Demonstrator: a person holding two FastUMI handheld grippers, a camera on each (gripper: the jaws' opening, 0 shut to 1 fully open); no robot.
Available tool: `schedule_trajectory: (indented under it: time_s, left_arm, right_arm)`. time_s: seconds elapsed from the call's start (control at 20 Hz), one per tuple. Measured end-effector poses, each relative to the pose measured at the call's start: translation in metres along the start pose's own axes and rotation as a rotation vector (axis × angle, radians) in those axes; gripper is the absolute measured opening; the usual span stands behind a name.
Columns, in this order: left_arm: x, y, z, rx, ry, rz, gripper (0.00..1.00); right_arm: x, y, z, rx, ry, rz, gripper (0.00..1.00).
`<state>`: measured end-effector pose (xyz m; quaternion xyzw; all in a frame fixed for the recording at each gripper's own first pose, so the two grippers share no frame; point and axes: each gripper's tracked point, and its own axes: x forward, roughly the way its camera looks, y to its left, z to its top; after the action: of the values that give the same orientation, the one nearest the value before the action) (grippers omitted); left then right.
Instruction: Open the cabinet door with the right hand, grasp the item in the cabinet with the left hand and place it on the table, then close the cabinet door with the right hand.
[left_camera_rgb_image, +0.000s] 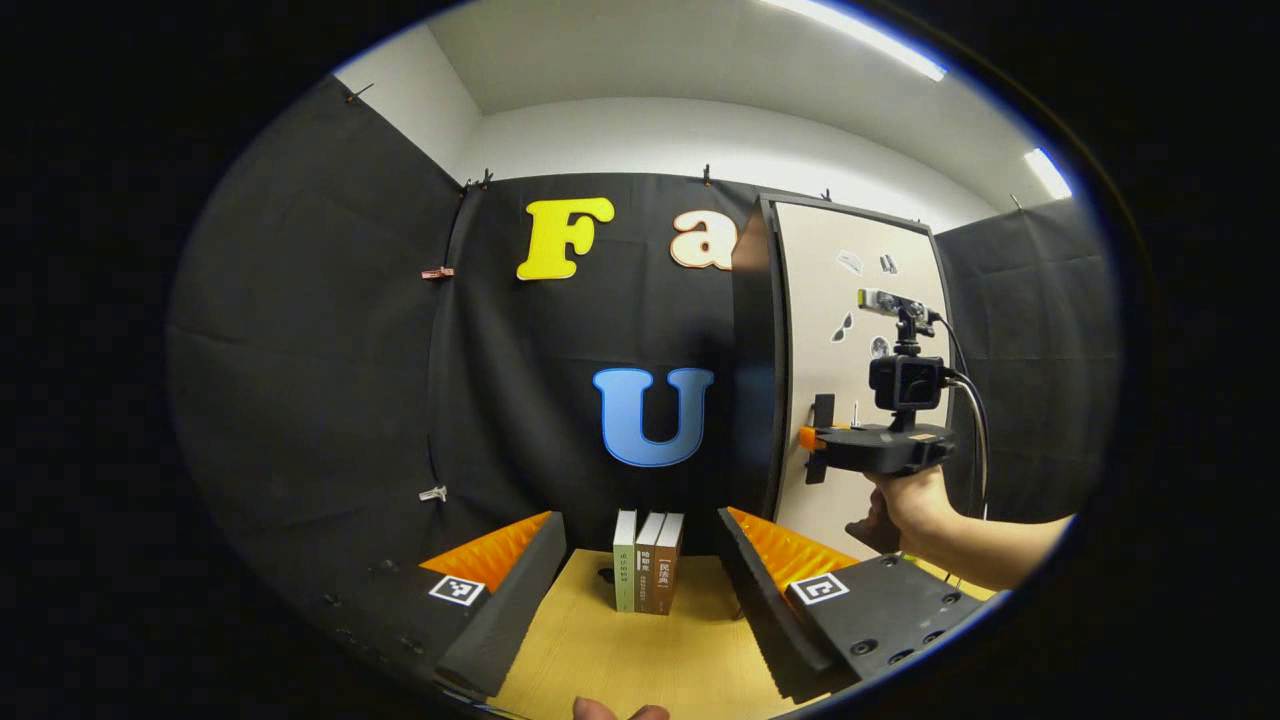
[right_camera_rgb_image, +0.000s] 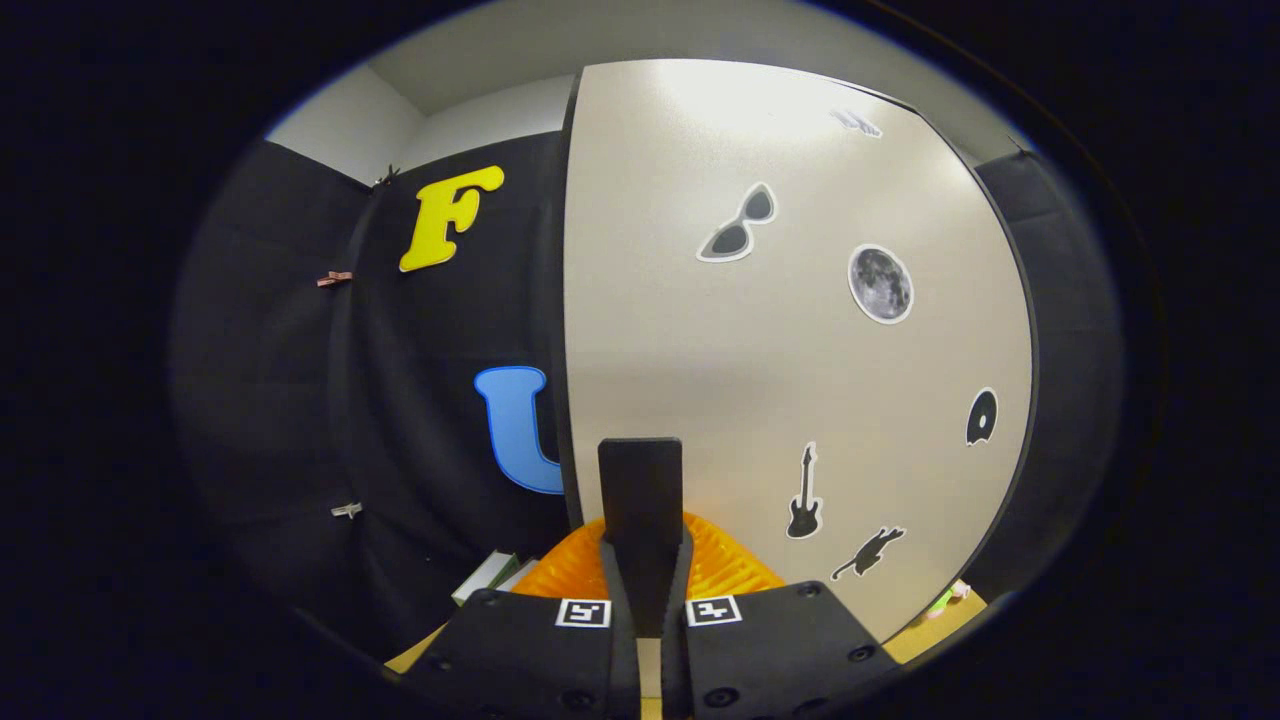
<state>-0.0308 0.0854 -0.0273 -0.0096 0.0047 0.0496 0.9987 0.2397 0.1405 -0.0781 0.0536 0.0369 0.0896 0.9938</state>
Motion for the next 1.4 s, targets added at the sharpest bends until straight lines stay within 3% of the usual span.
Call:
schedule_trajectory:
  time_s: [0.4, 0.6, 0.9, 1.4]
  left_arm:
    - [-0.018, -0.033, -0.004, 0.001, 0.001, 0.001, 0.95]
    - [-0.017, -0.059, -0.005, -0.012, 0.001, -0.024, 0.95]
    - [-0.006, -0.097, -0.003, -0.014, -0.012, -0.059, 0.93]
    - [0.031, -0.149, 0.005, -0.051, -0.076, -0.115, 0.95]
  right_arm:
    - [-0.088, -0.01, 0.009, -0.015, -0.006, 0.161, 0.12]
    - [-0.124, -0.024, 0.011, 0.0, 0.005, 0.206, 0.12]
    - [-0.167, -0.05, 0.017, 0.022, -0.004, 0.23, 0.12]
    - [-0.219, -0.109, 0.023, -0.018, -0.028, 0.198, 0.12]
